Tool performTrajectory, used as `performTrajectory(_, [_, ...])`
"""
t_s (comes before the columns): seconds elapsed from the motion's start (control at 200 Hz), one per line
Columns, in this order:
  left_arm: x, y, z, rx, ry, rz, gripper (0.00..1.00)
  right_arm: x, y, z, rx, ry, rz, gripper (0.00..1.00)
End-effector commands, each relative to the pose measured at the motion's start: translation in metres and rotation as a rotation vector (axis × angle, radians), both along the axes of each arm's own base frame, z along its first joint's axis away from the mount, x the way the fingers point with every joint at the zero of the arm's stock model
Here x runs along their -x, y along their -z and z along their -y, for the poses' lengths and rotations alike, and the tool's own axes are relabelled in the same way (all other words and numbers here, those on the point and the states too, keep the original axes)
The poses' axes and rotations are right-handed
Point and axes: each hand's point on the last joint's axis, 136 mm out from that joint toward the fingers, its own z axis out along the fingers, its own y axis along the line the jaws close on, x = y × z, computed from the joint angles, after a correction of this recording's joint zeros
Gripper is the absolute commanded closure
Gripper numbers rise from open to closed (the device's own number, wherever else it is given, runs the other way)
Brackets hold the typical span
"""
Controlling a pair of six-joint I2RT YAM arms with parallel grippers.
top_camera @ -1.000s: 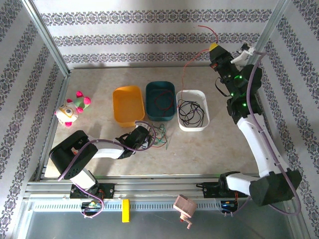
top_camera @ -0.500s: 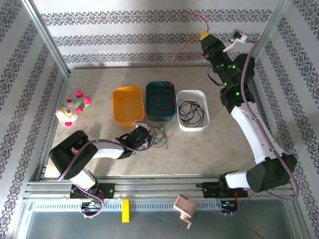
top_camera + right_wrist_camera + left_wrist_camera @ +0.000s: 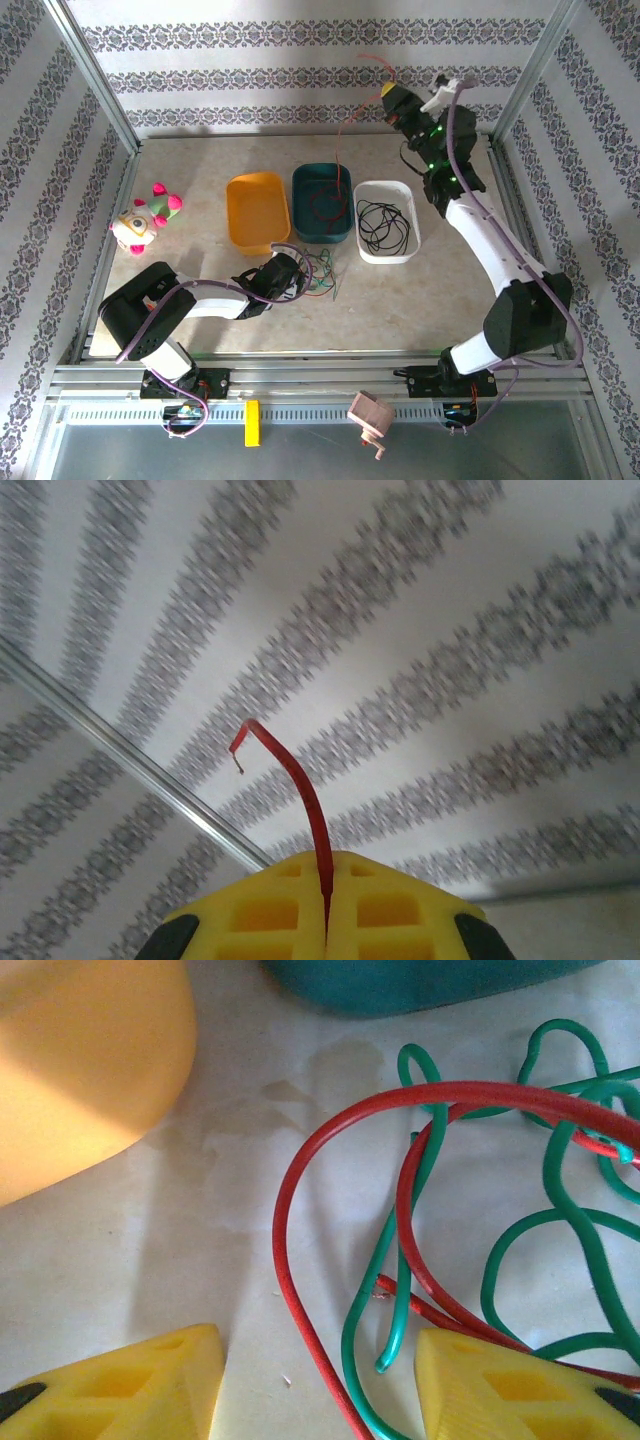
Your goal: Untangle the cables
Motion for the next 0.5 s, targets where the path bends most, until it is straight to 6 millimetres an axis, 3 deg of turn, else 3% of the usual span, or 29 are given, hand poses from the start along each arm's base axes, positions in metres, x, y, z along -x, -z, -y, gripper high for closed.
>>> performTrajectory(0.0, [0.007,0.009,-0.012,-0.047,-0.020,-0.030,0.46,-0.007,0.078,-0.018,0.071,-0.040,-0.160,1.00])
performTrajectory(0.145, [0.007,0.009,-0.012,-0.050,-0.017,-0.031,0.45,-0.004,0.176,-0.024,0.127,-0.022,-0.381,1.00])
performTrajectory(0.255, [0.006,0.009,-0.011,-0.048,-0.017,-0.031,0.45,0.007,0.229,-0.035,0.241,-0.021,-0.497,1.00])
performTrajectory(0.35, [0.006,0.010,-0.011,-0.050,-0.016,-0.033,0.45,0.015,0.255,-0.044,0.369,-0.003,-0.564,1.00])
performTrajectory(0.495, [0.006,0.009,-0.011,-0.056,-0.016,-0.033,0.45,0.015,0.276,-0.047,0.474,0.024,-0.634,1.00])
